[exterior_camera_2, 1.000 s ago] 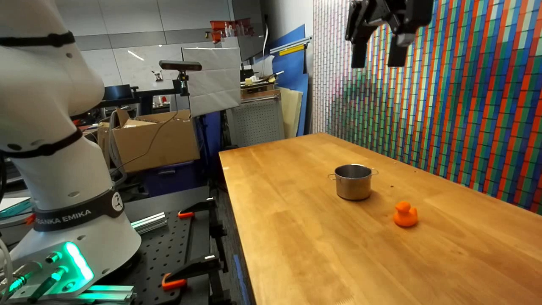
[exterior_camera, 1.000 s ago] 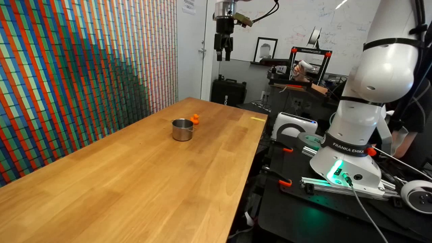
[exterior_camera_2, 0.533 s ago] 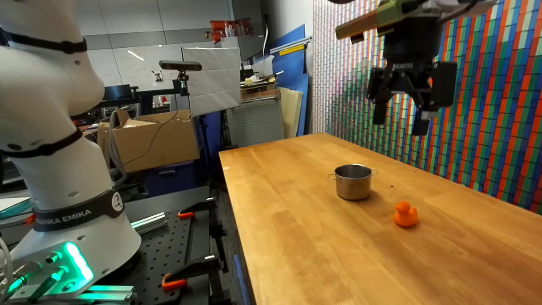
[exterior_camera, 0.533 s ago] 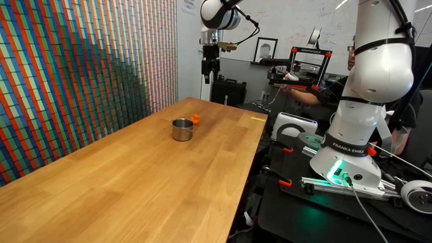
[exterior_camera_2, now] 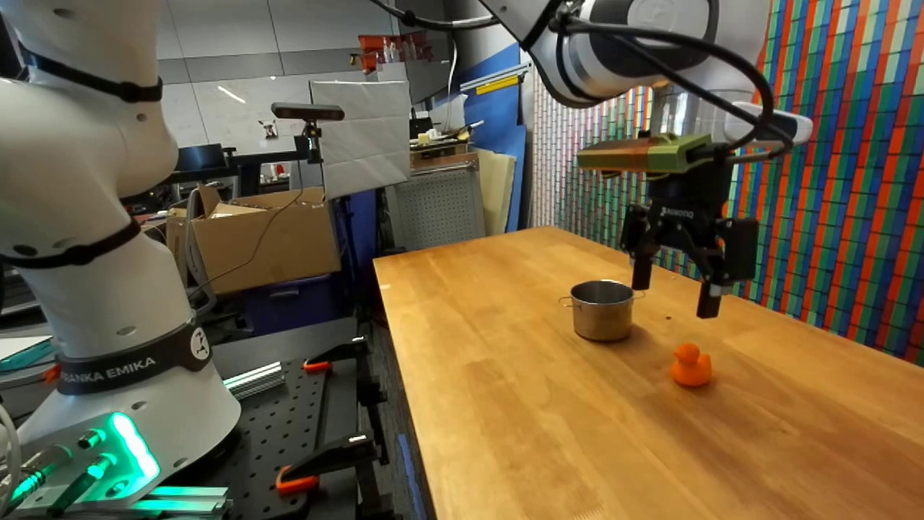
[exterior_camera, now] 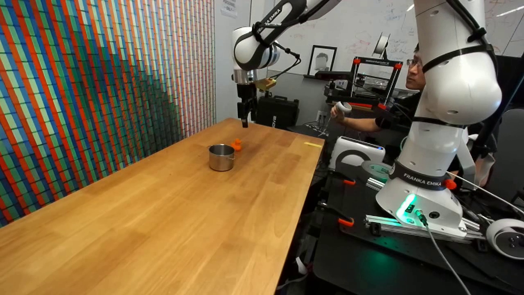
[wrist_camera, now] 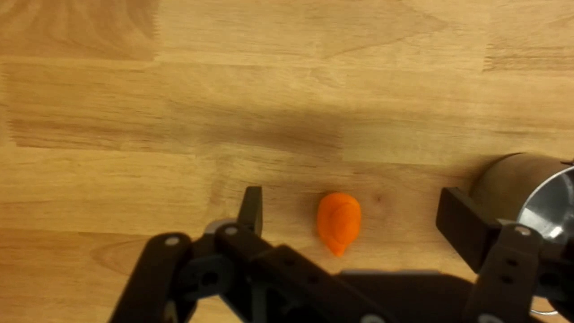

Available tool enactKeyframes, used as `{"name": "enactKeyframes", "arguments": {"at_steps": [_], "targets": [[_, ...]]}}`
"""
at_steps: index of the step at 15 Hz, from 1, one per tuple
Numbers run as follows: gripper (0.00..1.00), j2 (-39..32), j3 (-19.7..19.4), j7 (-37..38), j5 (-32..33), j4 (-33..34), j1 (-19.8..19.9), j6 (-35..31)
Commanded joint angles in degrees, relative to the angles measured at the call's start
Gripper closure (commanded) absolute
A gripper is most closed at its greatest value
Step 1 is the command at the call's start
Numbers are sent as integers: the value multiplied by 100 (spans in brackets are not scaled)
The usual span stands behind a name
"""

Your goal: Put the orange rubber duck in the pot

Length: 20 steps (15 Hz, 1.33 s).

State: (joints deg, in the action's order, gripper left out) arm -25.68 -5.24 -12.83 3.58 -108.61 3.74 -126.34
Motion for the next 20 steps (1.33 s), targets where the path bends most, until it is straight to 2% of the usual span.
{"name": "enactKeyframes", "arguments": {"at_steps": [1,5,11,12,13,20], "targets": [[0,-404,20,272,340,102,-19,-558],[0,-805,17,536,437,237,-68,-1119],[0,-1180,115,770,365,300,-161,-1605],[25,-1236,113,777,400,301,-193,-1665],[26,-1273,117,776,397,298,-213,-1695],[81,-1290,88,740,383,435,-213,-1693]]}}
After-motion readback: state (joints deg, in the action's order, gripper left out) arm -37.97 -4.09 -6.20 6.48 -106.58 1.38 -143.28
